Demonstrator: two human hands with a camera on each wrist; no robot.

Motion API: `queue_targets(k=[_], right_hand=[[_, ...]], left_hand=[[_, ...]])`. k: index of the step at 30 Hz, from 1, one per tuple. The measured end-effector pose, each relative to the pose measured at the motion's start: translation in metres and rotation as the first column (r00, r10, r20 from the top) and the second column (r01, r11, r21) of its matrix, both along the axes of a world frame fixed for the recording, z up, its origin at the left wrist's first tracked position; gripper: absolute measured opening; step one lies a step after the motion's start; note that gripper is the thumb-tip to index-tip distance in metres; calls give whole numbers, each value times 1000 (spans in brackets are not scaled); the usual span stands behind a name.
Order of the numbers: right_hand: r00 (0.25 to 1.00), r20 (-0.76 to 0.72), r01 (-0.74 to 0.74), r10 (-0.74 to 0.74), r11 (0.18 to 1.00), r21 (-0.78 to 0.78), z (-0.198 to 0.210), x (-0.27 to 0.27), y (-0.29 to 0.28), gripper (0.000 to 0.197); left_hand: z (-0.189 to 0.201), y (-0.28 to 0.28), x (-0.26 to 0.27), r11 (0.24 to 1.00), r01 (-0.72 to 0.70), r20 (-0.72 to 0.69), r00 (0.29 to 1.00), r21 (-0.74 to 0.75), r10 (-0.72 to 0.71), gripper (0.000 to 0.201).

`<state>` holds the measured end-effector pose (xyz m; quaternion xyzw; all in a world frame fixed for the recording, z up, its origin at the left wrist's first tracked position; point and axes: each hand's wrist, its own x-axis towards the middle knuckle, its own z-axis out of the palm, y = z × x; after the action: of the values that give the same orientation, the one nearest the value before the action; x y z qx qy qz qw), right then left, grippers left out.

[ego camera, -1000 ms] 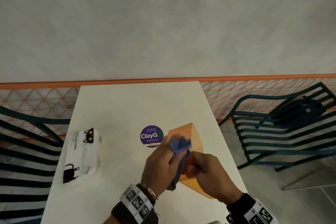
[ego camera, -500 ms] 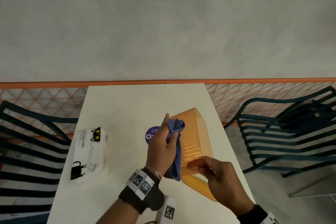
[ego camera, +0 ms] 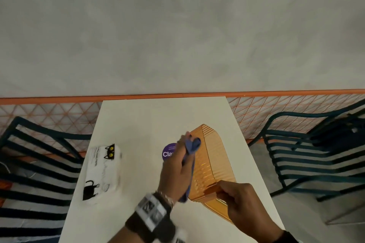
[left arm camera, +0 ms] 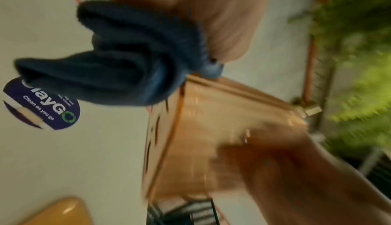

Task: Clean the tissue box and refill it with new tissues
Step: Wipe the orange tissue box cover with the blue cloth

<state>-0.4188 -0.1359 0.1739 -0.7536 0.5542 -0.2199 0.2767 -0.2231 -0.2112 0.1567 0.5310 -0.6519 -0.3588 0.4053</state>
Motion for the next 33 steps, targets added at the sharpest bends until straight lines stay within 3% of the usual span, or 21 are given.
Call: queue_targets(k=[2, 4, 7, 9, 11, 13, 16, 20, 23, 25, 27, 29, 31, 33], right_hand=[[1000, -21, -13, 13, 1000, -4, 1, 1, -1, 28], [999, -32, -14, 15, 1000, 10, -1, 0, 0, 27], [997, -63, -38, 38, 999, 7, 2, 1, -1, 27], [997, -57, -51, 51, 999, -5, 4, 3, -2, 28], [996, -59, -63, 62, 998, -12, 5, 5, -1, 26], [994, -82, -73, 72, 997, -7, 4, 8, 0, 25], [977, -184, -102, 105, 995, 21, 5, 15, 1, 25], [926, -349, -158, 142, 987, -18, 8, 21, -2, 60], [883, -400, -246, 246, 968, 54, 25, 31, -6, 72], [916, -308, -189, 256, 955, 230, 40, 36, -7, 76], [979, -3, -186, 202, 907, 377, 52, 42, -15, 72], [950, 311, -102, -36, 904, 415, 57, 44, -22, 63], [886, 356, 98, -299, 869, 485, 56, 42, -32, 54], [889, 308, 173, -339, 871, 460, 59, 39, -40, 45]], left_hand=[[3, 27, -6, 983, 153, -18, 988, -98, -155, 53], [5, 18, -9, 973, 190, 12, 982, -133, -190, 54], [8, -27, -3, 999, 12, -2, 1000, 50, -11, 47], [1, -41, 8, 976, -107, -31, 993, 189, 114, 37], [-12, -35, 16, 928, -139, -165, 965, 347, 206, 25], [-26, -20, 19, 820, -125, -311, 885, 558, 347, 29], [-45, 5, 20, 658, -50, -374, 790, 751, 486, 44], [-64, 26, 24, 618, 83, -465, 737, 782, 490, 68], [-68, 29, 33, 621, 169, -535, 703, 765, 468, 75], [-67, 31, 32, 657, 181, -558, 712, 732, 426, 71], [-61, 35, 21, 683, 207, -583, 718, 700, 380, 57], [-55, 35, 8, 669, 220, -594, 697, 710, 401, 44], [-49, 34, -1, 687, 230, -609, 697, 690, 378, 42], [-44, 34, -6, 734, 218, -617, 716, 643, 327, 31]])
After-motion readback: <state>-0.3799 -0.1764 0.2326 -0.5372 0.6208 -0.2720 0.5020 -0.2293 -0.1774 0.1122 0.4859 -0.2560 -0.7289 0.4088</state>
